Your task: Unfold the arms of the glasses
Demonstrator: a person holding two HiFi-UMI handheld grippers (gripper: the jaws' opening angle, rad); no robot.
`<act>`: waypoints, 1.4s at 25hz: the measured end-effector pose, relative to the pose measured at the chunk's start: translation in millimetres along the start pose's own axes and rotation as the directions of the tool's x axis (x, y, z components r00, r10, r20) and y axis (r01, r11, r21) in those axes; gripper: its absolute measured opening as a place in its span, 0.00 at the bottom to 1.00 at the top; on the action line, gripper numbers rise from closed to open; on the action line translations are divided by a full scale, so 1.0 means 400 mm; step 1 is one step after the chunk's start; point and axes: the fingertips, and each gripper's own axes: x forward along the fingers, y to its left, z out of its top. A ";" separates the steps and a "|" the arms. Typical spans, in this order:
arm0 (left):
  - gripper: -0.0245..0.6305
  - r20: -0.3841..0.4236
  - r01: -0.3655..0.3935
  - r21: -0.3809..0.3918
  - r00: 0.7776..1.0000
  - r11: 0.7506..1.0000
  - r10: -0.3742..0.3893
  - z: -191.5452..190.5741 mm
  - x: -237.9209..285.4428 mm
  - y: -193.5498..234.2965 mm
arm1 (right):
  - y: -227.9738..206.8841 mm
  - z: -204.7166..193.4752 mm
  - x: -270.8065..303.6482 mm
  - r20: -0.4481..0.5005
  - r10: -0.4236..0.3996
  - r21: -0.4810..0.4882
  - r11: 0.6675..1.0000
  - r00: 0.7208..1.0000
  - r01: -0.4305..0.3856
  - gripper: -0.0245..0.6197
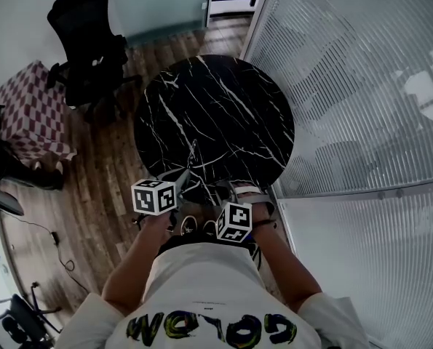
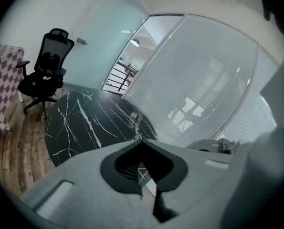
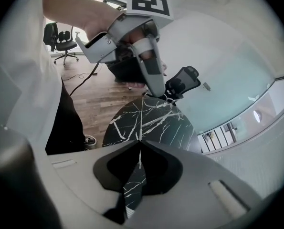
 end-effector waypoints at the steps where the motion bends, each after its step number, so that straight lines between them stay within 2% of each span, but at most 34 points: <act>1: 0.04 0.001 -0.001 -0.002 1.000 1.000 0.001 0.002 0.001 0.001 | 0.006 0.001 0.001 0.004 0.001 0.009 1.000 1.000 -0.001 0.06; 5: 0.04 -0.013 0.002 0.022 1.000 1.000 -0.002 0.001 0.006 -0.001 | 0.017 0.003 0.001 0.012 -0.001 0.053 0.999 1.000 0.000 0.06; 14: 0.04 -0.027 0.020 0.013 0.999 1.000 -0.020 -0.008 0.008 -0.001 | 0.022 0.000 0.003 0.014 0.011 0.098 0.995 1.000 -0.013 0.06; 15: 0.04 -0.031 0.025 0.016 0.999 1.000 -0.025 -0.009 0.009 -0.003 | 0.021 -0.001 0.004 0.019 0.019 0.110 0.994 1.000 -0.021 0.07; 17: 0.04 -0.040 0.030 0.024 0.999 0.999 -0.029 -0.013 0.010 -0.007 | 0.020 -0.001 0.002 0.039 0.040 0.144 0.988 0.998 -0.045 0.17; 21: 0.04 -0.053 0.036 0.030 0.998 0.999 -0.034 -0.026 0.018 -0.012 | -0.006 0.017 -0.019 0.120 0.050 0.223 0.972 0.991 -0.076 0.24; 26: 0.04 -0.063 0.053 0.030 0.997 0.998 -0.051 -0.032 0.021 -0.022 | -0.089 0.052 -0.056 0.233 0.012 0.388 0.916 0.972 -0.105 0.22; 30: 0.04 -0.065 0.066 0.031 0.996 0.997 -0.064 -0.035 0.018 -0.035 | -0.130 0.053 -0.021 0.223 0.002 0.479 0.871 0.975 -0.112 0.20; 35: 0.04 -0.071 0.086 0.030 0.994 0.996 -0.083 -0.040 0.016 -0.057 | -0.121 0.062 0.041 0.247 0.054 0.571 0.799 0.968 -0.190 0.20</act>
